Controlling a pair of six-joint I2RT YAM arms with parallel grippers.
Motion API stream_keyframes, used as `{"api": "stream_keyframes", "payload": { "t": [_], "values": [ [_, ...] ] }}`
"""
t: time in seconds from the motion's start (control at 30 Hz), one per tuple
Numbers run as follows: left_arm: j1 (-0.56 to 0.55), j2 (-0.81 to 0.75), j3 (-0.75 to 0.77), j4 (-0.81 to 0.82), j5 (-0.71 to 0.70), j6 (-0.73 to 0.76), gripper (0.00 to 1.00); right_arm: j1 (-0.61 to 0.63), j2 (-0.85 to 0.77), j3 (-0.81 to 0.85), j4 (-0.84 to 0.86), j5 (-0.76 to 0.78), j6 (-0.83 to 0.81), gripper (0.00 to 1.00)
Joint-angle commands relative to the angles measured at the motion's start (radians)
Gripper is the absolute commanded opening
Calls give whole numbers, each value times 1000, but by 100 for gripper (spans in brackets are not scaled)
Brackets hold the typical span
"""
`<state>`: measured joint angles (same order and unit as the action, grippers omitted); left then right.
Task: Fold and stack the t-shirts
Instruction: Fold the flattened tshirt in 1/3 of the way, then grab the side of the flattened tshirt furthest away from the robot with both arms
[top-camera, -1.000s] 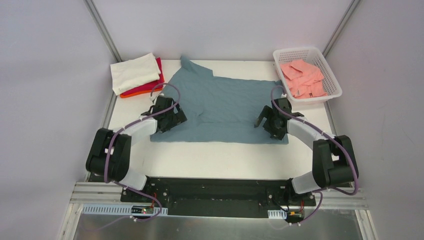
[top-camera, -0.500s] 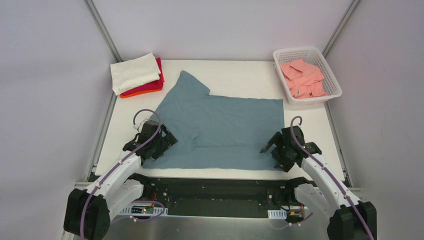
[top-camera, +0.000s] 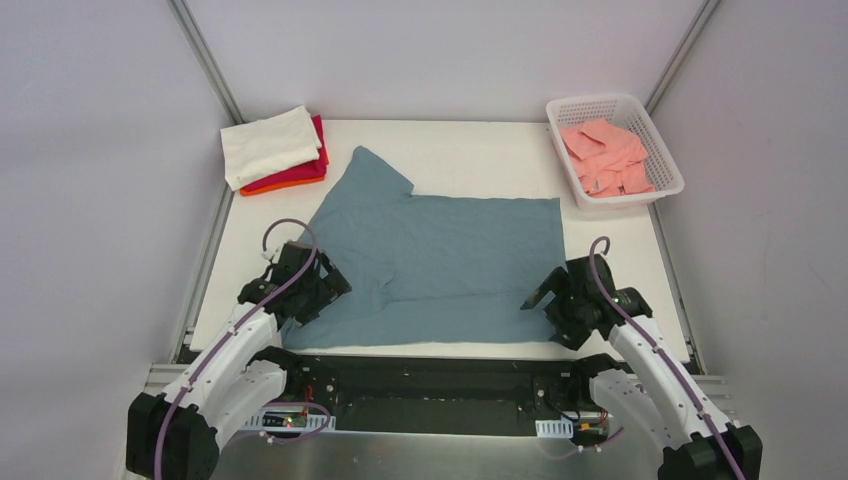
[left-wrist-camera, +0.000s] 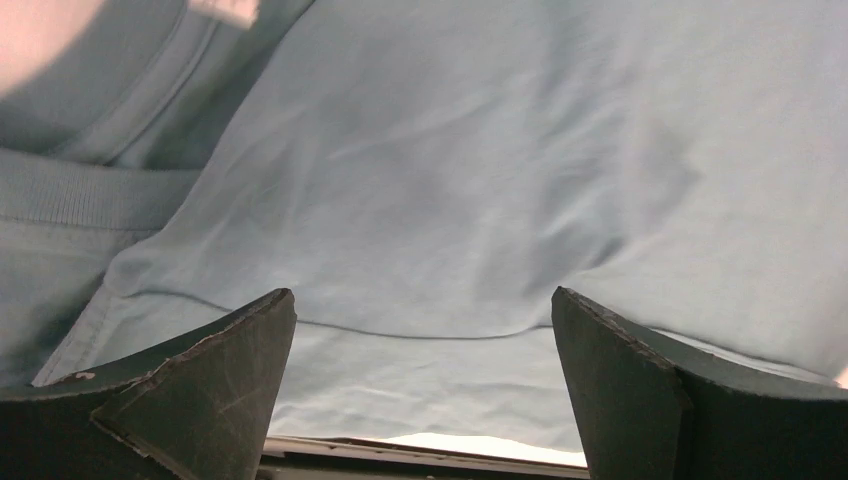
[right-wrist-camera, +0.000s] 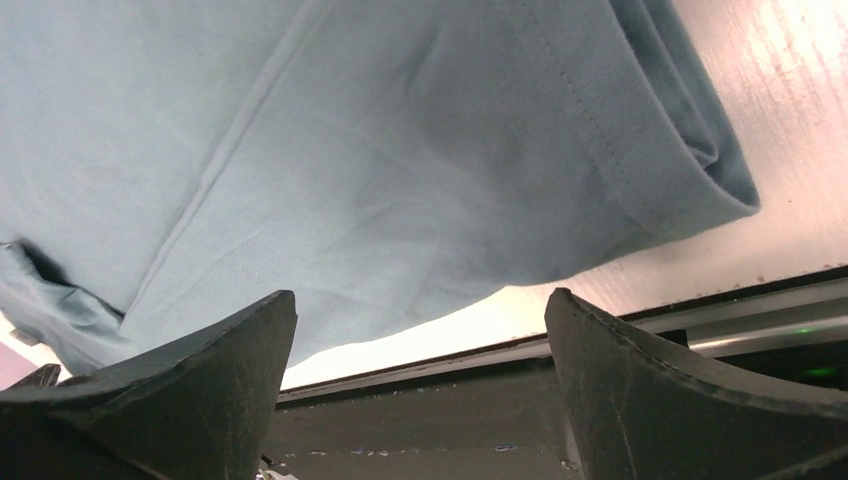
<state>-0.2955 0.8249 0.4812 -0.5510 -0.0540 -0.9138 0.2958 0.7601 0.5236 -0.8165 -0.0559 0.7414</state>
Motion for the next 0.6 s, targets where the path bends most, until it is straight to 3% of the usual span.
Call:
{"api": "stream_keyframes", "payload": {
  "t": [0.0,0.1,0.23,0.33,0.5,0.57],
  "values": [
    [-8,15,229,-32,1,138,100,6,-34,209,0,137,-98,99],
    [-8,109,387,-27,-55,200,100,6,-40,274,102,247,-161,99],
    [-5,383,675,-19,-150,294,100,4,-9,300,273,357,-209,99],
    [23,622,916,-19,-114,365,100,2,97,348,378,370,-260,99],
    [129,1044,1328,-30,80,432,100,-27,333,483,412,384,-284,99],
    [143,1180,1486,-57,78,463,100,-46,425,536,427,344,-295,99]
  ]
}}
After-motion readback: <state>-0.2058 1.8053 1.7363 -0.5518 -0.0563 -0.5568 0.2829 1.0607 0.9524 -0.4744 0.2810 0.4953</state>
